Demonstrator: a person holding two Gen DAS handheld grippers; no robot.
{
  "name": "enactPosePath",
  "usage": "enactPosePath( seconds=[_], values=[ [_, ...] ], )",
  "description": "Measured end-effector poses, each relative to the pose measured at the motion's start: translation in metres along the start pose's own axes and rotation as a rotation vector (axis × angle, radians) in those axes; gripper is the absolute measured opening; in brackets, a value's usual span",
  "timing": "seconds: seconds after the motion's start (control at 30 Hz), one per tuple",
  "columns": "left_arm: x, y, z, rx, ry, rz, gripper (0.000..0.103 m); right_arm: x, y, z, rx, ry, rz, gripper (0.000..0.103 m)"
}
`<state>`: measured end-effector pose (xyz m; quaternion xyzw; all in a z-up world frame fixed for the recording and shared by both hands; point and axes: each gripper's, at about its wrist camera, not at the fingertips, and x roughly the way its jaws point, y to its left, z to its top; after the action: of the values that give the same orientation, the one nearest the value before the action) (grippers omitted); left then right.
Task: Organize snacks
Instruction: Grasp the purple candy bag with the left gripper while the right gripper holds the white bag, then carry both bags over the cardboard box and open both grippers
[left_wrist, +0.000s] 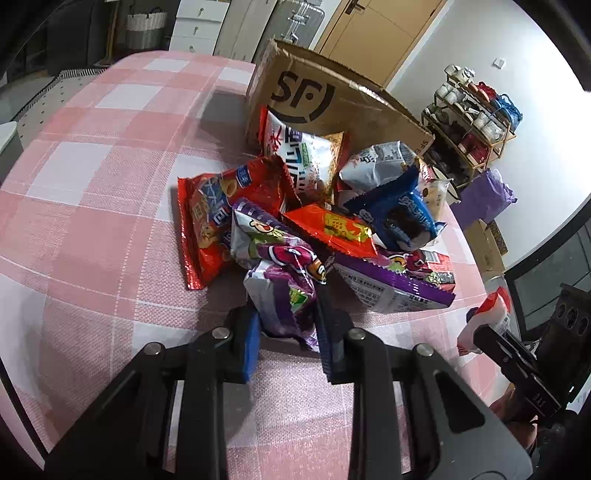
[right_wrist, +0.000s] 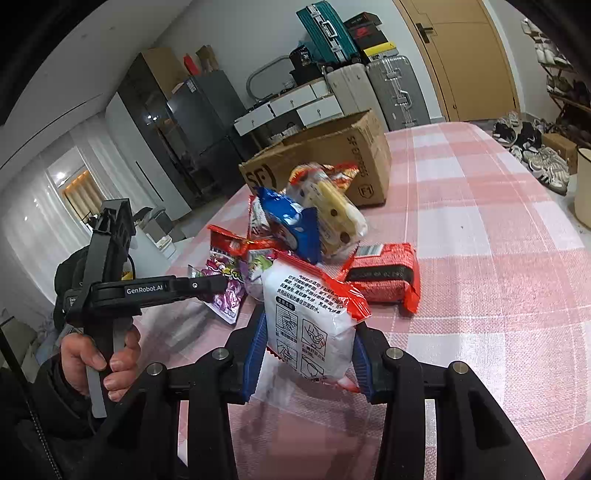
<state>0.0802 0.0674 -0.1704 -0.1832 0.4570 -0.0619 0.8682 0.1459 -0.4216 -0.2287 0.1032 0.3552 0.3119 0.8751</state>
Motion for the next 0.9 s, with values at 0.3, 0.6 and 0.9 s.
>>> enactPosePath(
  seconds=[0.3,0.6,0.9],
  values=[
    [-0.033,-0.004,-0.007,0.012,-0.044,-0.004,0.023,-0.014,0.017,0.004,-0.034,-0.023,-0.018,0.042],
    [-0.076,-0.005,-0.014,0.035,-0.108,-0.018,0.023,-0.034,0.036,0.004,-0.064,-0.054,-0.021,0.042],
    [-0.102,-0.004,-0.014,0.048,-0.149,-0.04,0.023,-0.047,0.052,0.005,-0.094,-0.071,-0.035,0.042]
  ],
)
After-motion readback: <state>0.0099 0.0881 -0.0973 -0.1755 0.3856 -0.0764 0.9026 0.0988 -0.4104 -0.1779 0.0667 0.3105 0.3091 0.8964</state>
